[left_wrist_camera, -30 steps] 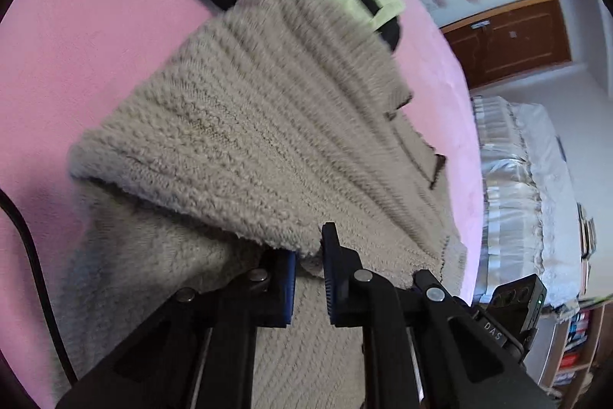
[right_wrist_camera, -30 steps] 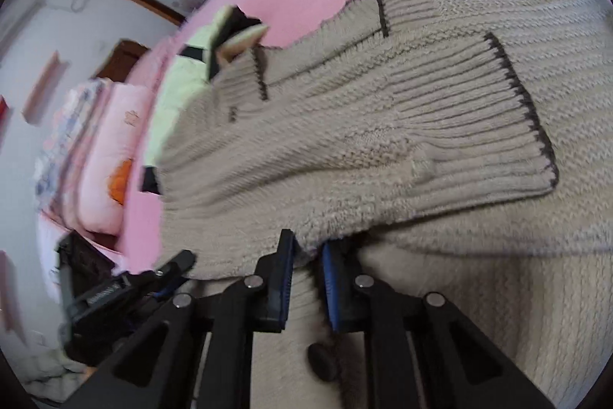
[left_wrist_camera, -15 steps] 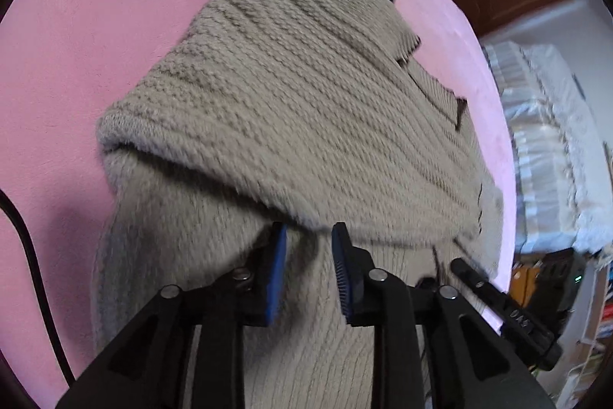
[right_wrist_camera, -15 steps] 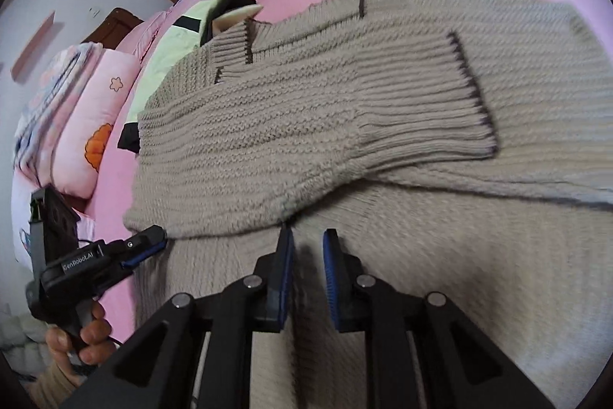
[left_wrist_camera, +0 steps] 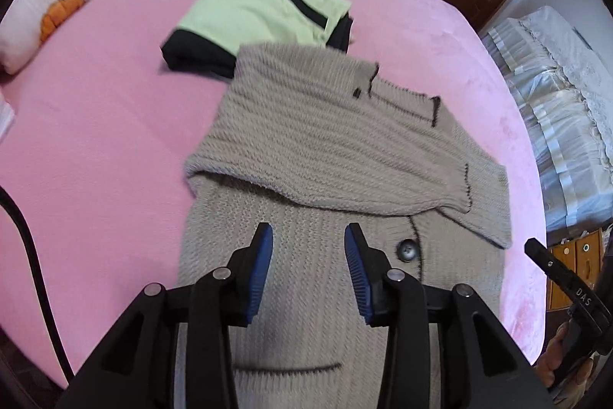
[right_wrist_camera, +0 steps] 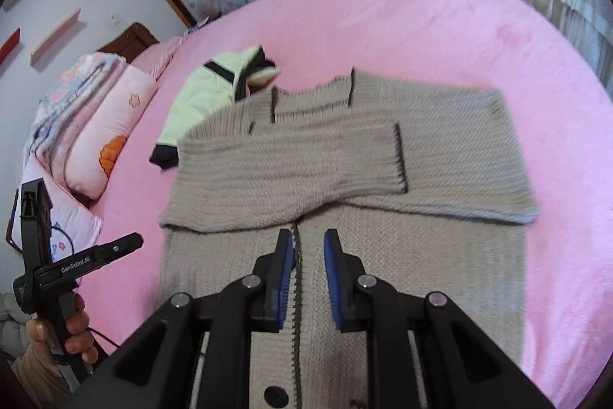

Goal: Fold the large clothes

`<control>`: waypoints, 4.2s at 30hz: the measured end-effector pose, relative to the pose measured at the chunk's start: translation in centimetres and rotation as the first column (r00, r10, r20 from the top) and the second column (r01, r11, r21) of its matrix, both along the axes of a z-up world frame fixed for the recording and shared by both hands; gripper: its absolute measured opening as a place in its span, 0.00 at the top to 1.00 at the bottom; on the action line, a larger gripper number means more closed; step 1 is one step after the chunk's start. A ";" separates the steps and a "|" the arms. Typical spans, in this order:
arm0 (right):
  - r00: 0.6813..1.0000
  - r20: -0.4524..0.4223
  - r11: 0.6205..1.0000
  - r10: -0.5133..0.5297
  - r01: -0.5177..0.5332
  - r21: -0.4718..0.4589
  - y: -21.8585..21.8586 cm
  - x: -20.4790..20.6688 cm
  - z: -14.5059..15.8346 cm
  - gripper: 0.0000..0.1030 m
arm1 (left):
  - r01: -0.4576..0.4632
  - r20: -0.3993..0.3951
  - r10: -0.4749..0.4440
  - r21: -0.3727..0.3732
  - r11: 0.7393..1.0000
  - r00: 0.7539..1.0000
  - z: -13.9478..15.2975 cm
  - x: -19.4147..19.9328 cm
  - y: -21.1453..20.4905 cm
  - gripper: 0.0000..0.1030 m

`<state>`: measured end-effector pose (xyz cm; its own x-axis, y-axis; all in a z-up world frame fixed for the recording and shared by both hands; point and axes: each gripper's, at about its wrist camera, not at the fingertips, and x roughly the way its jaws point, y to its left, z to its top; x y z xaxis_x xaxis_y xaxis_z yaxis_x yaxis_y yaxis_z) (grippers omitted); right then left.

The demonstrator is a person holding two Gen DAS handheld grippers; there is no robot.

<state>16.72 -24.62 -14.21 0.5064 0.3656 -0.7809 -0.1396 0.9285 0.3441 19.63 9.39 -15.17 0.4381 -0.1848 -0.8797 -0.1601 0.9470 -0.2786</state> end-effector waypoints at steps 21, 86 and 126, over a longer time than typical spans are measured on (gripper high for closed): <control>0.992 0.047 0.990 0.120 -0.116 -0.084 -0.7 -6.8 6.2 0.73 | 0.009 -0.021 -0.006 0.135 0.991 1.000 7.6 -8.4 -2.6 0.56; 0.928 -0.365 0.995 -0.076 0.047 -0.086 -14.7 -24.5 -16.7 0.85 | 0.211 -0.338 -0.244 -0.131 0.969 0.909 -17.1 -26.3 6.3 0.88; 0.977 -0.167 0.991 -0.131 0.125 -0.045 -16.4 12.8 -7.5 0.61 | -0.260 -0.181 0.225 -0.204 0.944 0.957 -6.9 12.0 8.8 0.74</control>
<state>29.48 -41.00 -21.74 0.4069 0.2779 -0.8702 0.0387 0.9465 0.3204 31.61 18.14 -22.08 0.3574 -0.2889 -0.8881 -0.4344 0.7904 -0.4319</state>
